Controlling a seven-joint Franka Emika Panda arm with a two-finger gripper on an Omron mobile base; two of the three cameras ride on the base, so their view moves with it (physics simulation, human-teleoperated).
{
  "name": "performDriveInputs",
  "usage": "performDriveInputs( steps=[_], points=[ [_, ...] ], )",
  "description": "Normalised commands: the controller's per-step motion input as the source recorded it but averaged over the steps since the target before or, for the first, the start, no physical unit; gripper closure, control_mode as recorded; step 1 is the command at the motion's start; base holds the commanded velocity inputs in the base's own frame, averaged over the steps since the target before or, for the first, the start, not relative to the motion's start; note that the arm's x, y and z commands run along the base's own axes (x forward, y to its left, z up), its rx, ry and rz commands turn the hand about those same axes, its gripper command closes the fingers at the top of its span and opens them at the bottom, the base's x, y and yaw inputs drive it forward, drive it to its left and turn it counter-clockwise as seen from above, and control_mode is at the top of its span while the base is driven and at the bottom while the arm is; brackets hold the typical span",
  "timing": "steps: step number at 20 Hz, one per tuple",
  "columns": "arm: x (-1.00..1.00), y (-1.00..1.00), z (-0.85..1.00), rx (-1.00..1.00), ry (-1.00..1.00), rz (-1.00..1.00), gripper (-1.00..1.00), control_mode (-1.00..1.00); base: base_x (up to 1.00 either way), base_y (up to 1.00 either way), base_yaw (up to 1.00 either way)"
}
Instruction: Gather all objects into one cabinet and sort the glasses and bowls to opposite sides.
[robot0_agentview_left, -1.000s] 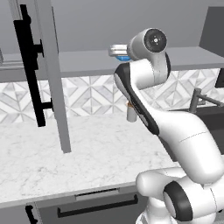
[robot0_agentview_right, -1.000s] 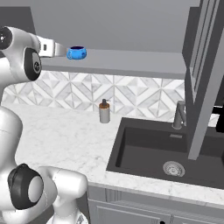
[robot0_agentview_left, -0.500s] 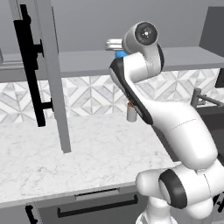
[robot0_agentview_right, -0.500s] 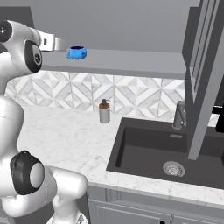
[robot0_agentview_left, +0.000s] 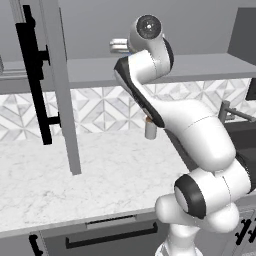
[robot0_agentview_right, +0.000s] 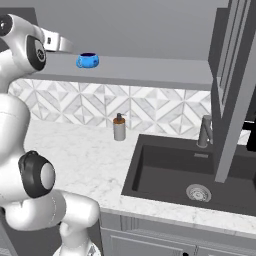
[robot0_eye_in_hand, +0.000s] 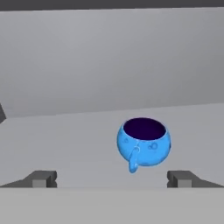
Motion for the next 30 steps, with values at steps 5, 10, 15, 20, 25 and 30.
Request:
performDriveInputs(
  steps=[5, 10, 15, 20, 25, 30],
  points=[
    [0.2, 0.0, 0.0, 0.0, 0.02, -0.04, -1.0, -1.0, 0.0, 0.0, 0.0],
    [0.08, 0.0, 0.0, 0.0, 0.0, -0.07, -1.0, -1.0, 0.0, 0.0, 0.0],
    [0.0, 0.0, -0.11, 0.0, 0.0, -0.08, -1.0, -1.0, 0.0, 0.0, 0.0],
    [0.0, 0.0, -0.02, 0.0, 0.0, -0.06, -1.0, -1.0, 0.0, 0.0, 0.0],
    [0.02, 0.0, 0.0, 0.0, 0.0, -0.01, -1.0, -1.0, 0.0, 0.0, 0.0],
    [0.11, 0.0, -0.1, 0.0, 0.0, 0.0, -1.0, -1.0, 0.0, 0.0, 0.0]
  ],
)
